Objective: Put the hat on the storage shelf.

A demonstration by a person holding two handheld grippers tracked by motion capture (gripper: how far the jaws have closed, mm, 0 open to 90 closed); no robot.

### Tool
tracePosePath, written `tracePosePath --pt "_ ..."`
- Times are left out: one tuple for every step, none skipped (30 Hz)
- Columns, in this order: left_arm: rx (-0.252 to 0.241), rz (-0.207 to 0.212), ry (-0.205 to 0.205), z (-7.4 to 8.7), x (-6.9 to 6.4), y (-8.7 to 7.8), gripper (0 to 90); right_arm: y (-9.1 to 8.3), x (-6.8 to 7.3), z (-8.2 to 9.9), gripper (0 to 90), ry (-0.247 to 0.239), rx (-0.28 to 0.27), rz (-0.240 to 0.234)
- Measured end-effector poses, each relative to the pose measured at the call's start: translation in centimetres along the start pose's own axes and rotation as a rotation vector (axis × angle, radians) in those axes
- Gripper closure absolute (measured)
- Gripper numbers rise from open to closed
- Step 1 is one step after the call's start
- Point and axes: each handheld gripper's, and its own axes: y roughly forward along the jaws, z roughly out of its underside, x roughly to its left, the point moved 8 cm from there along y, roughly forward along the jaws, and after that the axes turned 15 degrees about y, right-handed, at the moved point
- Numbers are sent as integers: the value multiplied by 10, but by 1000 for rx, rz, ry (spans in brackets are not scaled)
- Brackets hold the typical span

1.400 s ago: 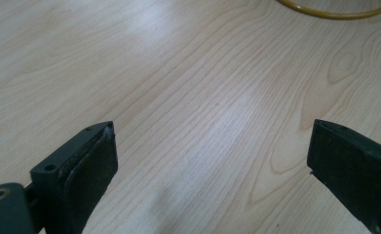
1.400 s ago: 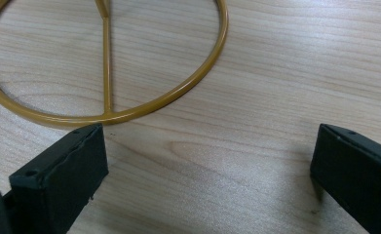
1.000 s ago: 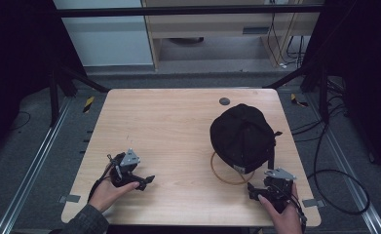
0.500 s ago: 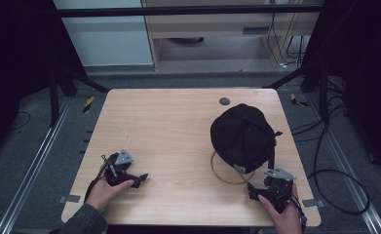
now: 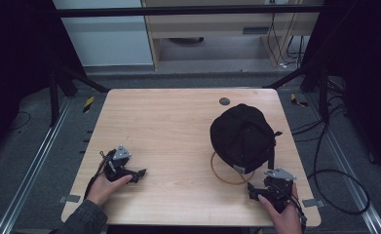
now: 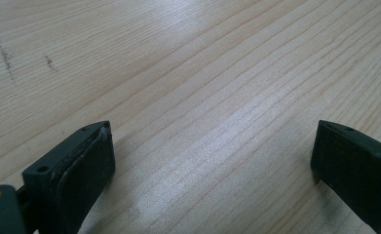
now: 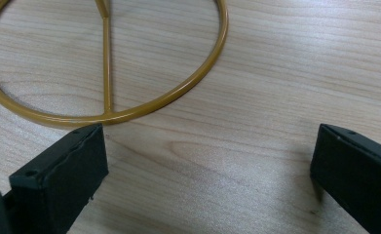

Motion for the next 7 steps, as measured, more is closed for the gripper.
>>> tracePosePath --pt "1 0 1 0 0 0 20 0 0 0 4 0 0 0" --pt "1 2 4 0 0 0 16 0 0 0 3 -1 0 0" --pt "0 4 4 0 1 0 14 0 0 0 3 0 0 0" --pt "1 2 3 0 1 0 14 0 0 0 3 -1 0 1" --pt "2 -3 -2 1 1 0 14 0 0 0 4 6 1 1" --pt "5 -10 -4 1 1 -1 14 0 0 0 3 -1 0 1" --pt "6 -11 -9 2 0 -1 13 0 0 0 4 -1 0 1"
